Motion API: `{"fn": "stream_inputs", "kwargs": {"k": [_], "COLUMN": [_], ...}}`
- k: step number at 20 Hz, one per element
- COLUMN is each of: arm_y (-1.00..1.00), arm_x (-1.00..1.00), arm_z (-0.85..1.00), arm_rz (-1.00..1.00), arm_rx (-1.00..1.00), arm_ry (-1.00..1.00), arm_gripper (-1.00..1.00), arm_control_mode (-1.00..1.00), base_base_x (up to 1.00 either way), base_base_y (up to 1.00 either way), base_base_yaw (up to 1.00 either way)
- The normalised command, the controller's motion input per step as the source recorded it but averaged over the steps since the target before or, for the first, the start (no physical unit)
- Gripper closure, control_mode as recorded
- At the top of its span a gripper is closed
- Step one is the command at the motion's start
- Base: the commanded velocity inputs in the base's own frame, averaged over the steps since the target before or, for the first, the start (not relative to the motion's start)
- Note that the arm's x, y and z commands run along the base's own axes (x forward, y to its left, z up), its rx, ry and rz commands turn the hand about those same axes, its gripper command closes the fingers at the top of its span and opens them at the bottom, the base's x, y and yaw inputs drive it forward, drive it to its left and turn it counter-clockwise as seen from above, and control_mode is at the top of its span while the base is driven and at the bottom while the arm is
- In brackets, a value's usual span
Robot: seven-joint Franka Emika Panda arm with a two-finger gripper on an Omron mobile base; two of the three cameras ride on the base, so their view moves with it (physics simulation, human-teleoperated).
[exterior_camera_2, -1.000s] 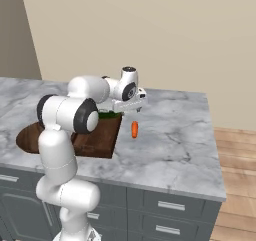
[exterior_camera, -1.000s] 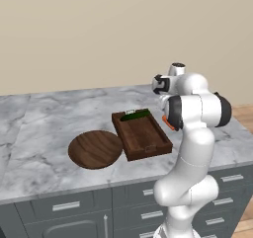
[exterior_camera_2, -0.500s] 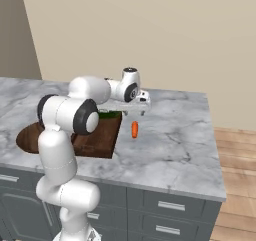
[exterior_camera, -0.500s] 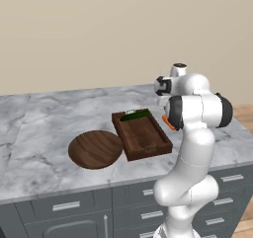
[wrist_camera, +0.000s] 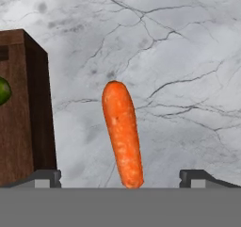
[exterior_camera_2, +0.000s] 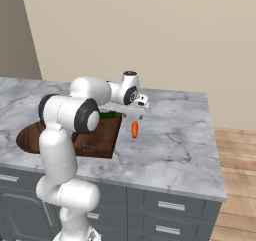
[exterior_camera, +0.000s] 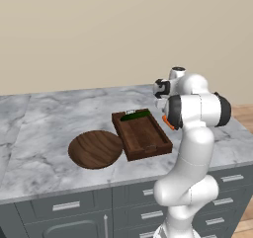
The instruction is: Place the two vegetables and bowl onto the tray for setting up a vegetable dip station.
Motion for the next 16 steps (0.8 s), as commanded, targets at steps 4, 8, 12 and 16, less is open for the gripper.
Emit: {"fn": "stream_inputs", "kwargs": {"k": [4,8,12,16], "arm_y": [0.0,0.0,0.0,0.0], "arm_x": [0.0,0.0,0.01,0.13], "arm_z": [-0.19,-0.3,-0.31,-0.28], "arm_rz": [0.0,0.0,0.0,0.0], "arm_rx": [0.09,0.03,0.0,0.0], "arm_ry": [0.12,0.03,0.0,0.0], "arm_gripper": [-1.0,-1.0,-1.0,-1.0], "arm_control_mode": [-1.0,-1.0,-1.0,-1.0], "base_base_x": [0.0,0.0,0.0,0.0], "base_base_y": [0.0,0.0,0.0,0.0], "base_base_yaw": [0.0,0.0,0.0,0.0]}}
